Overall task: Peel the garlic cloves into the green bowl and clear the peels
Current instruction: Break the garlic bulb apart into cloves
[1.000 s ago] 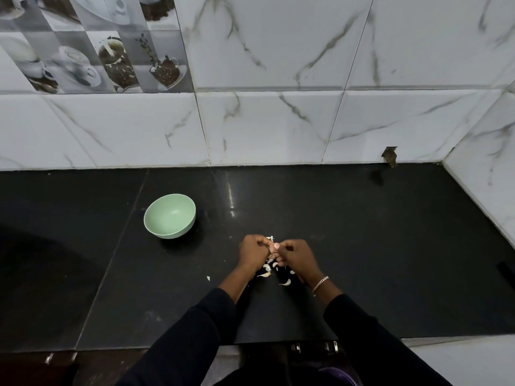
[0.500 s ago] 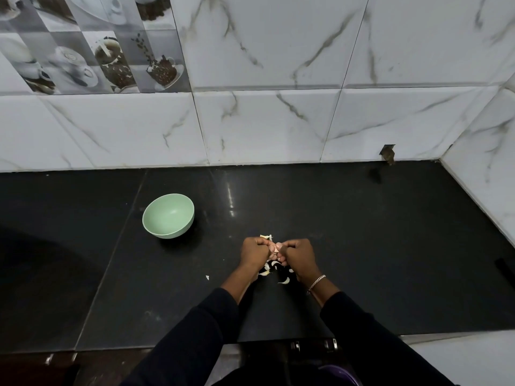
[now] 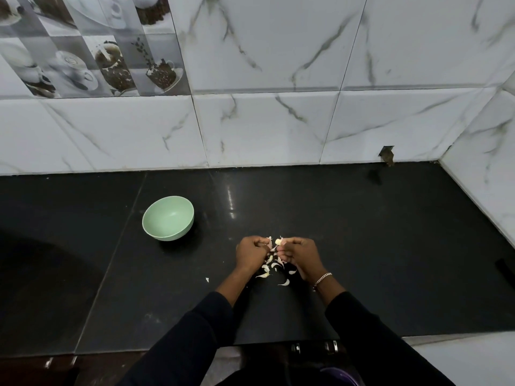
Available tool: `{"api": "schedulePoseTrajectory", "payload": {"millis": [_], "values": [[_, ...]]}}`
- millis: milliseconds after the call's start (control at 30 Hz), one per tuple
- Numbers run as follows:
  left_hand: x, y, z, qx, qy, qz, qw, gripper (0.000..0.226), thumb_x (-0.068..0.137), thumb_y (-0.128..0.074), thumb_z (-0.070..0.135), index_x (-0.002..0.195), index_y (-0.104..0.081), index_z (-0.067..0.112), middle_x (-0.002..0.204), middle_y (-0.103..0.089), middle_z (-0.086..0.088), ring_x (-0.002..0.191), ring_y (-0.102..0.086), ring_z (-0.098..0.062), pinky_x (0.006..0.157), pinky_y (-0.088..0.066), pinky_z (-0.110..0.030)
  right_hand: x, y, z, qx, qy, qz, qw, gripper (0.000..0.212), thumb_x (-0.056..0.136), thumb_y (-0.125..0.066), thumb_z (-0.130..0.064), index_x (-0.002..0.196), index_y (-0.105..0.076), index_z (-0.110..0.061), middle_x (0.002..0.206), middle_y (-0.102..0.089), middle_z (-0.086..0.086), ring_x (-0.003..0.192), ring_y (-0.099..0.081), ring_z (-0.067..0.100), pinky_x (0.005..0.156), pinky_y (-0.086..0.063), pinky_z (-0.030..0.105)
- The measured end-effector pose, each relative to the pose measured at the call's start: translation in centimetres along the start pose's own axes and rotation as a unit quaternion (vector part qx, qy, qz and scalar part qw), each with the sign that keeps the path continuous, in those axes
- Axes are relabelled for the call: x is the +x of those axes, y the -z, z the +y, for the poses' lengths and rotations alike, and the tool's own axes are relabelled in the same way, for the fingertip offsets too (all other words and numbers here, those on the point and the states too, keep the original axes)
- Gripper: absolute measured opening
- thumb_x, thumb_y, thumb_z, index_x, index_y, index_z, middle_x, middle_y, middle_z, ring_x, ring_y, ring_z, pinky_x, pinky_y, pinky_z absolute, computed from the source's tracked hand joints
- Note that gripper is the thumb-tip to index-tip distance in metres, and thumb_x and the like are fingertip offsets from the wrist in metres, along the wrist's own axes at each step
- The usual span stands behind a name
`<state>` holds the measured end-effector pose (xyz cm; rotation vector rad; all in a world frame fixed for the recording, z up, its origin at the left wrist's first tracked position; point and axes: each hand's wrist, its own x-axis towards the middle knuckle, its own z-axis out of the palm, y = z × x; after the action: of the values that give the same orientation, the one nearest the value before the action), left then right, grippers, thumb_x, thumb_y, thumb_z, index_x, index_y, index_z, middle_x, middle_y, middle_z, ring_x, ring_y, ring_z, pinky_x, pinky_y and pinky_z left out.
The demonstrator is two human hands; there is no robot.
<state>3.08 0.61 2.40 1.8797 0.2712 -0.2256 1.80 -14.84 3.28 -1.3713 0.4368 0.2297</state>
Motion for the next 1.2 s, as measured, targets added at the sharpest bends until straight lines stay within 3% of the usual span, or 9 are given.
{"api": "schedulePoseTrajectory", "payload": {"millis": [133,267,500,667,767,900,1067,1200], "values": [[-0.1,-0.1,0.0,-0.03,-0.014,-0.034,0.999,0.01,0.086,-0.076,0.011,0.096,-0.078,0.011,0.08,-0.077,-0.011,0.067,-0.068,-0.017,0.066,-0.057,-0.029,-0.5,-0.5,-0.2,0.007,-0.014,-0.029,0.999,0.009,0.094,-0.057,0.004,0.097,-0.065,0.007,0.085,-0.07,0.029,0.068,-0.073,0.025,0.057,-0.057,0.023],[0.0,-0.2,0.0,-0.038,-0.02,-0.024,0.999,0.007,0.087,-0.073,0.007,0.092,-0.077,0.01,0.075,-0.076,-0.011,0.065,-0.067,-0.017,0.065,-0.056,-0.03,-0.1,-0.6,0.2,-0.091,0.014,-0.028,0.995,0.013,0.092,-0.065,-0.006,0.097,-0.072,0.004,0.089,-0.074,0.027,0.072,-0.069,0.022,0.059,-0.056,0.025],[-0.1,-0.3,0.4,0.001,-0.046,-0.018,0.999,0.013,0.089,-0.069,0.004,0.094,-0.08,0.01,0.074,-0.075,-0.005,0.064,-0.067,-0.009,0.066,-0.057,-0.024,-0.6,-0.5,0.5,-0.229,0.1,-0.017,0.968,0.013,0.085,-0.076,-0.025,0.086,-0.077,-0.013,0.073,-0.076,0.005,0.066,-0.073,0.013,0.065,-0.058,0.028],[-0.1,-0.2,0.3,0.047,-0.08,-0.013,0.996,0.018,0.088,-0.068,-0.001,0.091,-0.081,0.011,0.079,-0.077,-0.002,0.068,-0.066,-0.002,0.066,-0.052,-0.013,-0.5,-0.2,-0.1,-0.177,0.056,-0.066,0.98,0.011,0.088,-0.068,-0.002,0.088,-0.074,0.007,0.079,-0.074,0.024,0.073,-0.074,0.028,0.069,-0.062,0.029],[-0.2,0.0,0.2,0.055,-0.087,-0.023,0.994,0.021,0.086,-0.066,-0.003,0.088,-0.081,0.011,0.069,-0.072,0.005,0.06,-0.061,0.006,0.061,-0.048,-0.011,-0.8,-0.2,-0.2,-0.146,0.037,-0.071,0.986,0.013,0.087,-0.064,0.005,0.089,-0.07,0.015,0.082,-0.071,0.032,0.071,-0.074,0.029,0.064,-0.061,0.026],[-0.4,-0.2,0.1,0.054,-0.093,-0.028,0.994,0.023,0.085,-0.064,-0.005,0.083,-0.08,0.012,0.064,-0.07,0.01,0.057,-0.059,0.008,0.059,-0.046,-0.012,-1.1,-0.7,-0.3,-0.145,0.034,-0.039,0.988,0.018,0.084,-0.069,-0.002,0.082,-0.069,0.016,0.078,-0.071,0.031,0.065,-0.072,0.027,0.061,-0.061,0.028],[-0.7,-0.5,0.2,0.047,-0.094,-0.031,0.994,0.025,0.081,-0.059,-0.008,0.083,-0.079,0.008,0.072,-0.075,-0.005,0.06,-0.062,0.001,0.058,-0.047,-0.014,-0.9,-1.0,0.5,-0.161,0.035,-0.001,0.986,0.028,0.081,-0.08,-0.017,0.073,-0.071,0.008,0.068,-0.072,0.021,0.058,-0.071,0.023,0.059,-0.06,0.031],[-0.6,-0.7,0.0,0.007,-0.074,-0.043,0.996,0.019,0.088,-0.062,-0.004,0.088,-0.077,0.007,0.07,-0.072,-0.002,0.06,-0.061,0.0,0.061,-0.048,-0.016,-0.8,-1.0,0.5,-0.134,0.017,0.011,0.991,0.02,0.083,-0.073,-0.009,0.076,-0.071,0.009,0.069,-0.071,0.022,0.058,-0.069,0.025,0.054,-0.058,0.027]]}}
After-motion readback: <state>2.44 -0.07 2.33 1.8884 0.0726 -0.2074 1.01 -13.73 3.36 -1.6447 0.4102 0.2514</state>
